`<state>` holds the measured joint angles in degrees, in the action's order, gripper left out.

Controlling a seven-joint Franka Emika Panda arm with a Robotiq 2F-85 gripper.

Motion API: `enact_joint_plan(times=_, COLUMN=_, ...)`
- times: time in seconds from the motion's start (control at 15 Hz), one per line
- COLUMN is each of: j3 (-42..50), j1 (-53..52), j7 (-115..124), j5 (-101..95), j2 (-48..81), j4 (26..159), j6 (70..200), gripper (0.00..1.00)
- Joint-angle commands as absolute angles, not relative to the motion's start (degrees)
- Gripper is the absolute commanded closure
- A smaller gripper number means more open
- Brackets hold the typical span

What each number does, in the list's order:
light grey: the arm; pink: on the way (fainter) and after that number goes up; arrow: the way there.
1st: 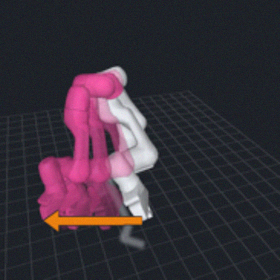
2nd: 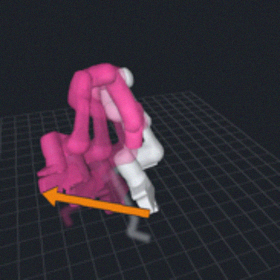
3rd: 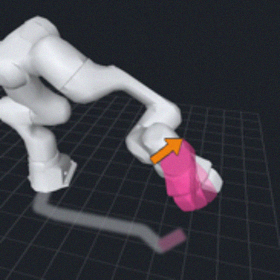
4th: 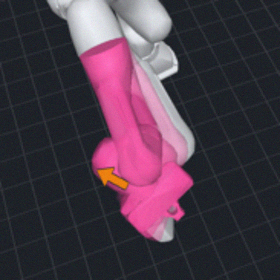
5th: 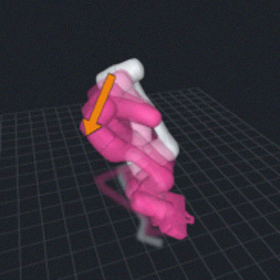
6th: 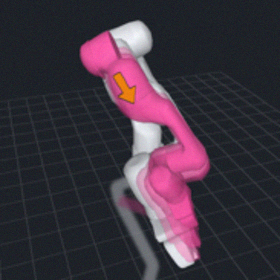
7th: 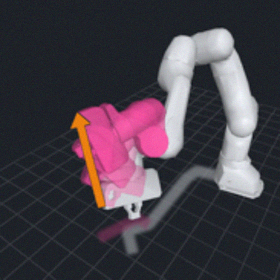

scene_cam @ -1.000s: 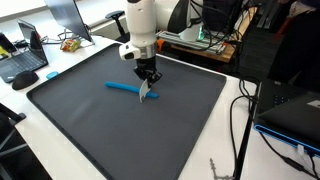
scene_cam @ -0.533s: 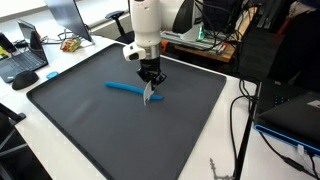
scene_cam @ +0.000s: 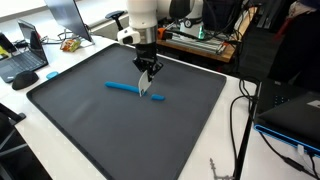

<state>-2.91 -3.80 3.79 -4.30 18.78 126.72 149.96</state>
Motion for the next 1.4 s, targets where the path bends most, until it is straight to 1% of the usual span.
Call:
enact_joint_plan(times=0.0, j3=-1.9, j1=-2.3, j7=0.7, j5=-4.1, j2=13.9, j4=129.8, j6=149.0, gripper=0.99)
enact_joint_plan(times=0.47, j3=-0.4, j1=-0.2, j7=-2.6, j5=-4.0, j2=15.1, j4=128.7, j6=149.0, gripper=0.99)
enact_joint_plan(times=1.33, j3=0.7, j1=-1.2, j7=-0.8, j5=-5.4, j2=21.7, j4=124.4, j6=148.8, gripper=0.99)
